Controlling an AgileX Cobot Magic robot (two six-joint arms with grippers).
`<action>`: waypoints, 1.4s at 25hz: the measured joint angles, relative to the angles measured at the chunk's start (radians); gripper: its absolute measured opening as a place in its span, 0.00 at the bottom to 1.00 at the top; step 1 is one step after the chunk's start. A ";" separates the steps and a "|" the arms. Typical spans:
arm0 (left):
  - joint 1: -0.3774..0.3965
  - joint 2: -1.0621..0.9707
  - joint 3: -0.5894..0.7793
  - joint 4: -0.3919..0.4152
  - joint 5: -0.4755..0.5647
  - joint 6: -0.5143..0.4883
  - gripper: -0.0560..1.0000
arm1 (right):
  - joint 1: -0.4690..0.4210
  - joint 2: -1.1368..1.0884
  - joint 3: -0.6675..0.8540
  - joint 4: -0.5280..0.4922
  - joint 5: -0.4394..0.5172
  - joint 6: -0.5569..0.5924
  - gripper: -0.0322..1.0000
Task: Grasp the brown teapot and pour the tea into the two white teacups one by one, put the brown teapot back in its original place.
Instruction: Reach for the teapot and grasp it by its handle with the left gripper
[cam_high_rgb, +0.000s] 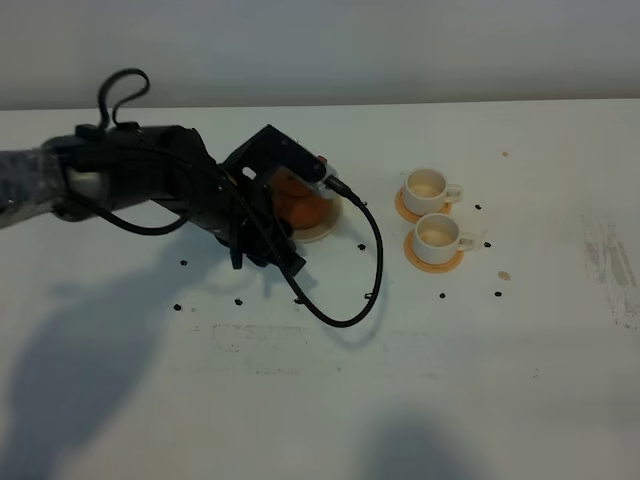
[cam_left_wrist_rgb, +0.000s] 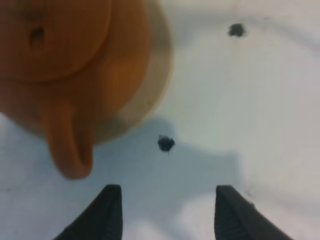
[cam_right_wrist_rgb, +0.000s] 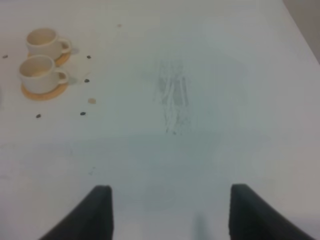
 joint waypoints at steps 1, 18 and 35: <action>0.000 -0.014 0.000 0.004 0.018 0.000 0.44 | 0.000 0.000 0.000 0.000 0.000 0.000 0.50; 0.089 -0.080 0.000 0.132 0.078 -0.022 0.44 | 0.000 0.000 0.000 0.000 0.000 0.000 0.50; 0.084 0.002 -0.036 0.007 -0.018 -0.002 0.44 | 0.000 0.000 0.000 0.000 0.000 0.000 0.50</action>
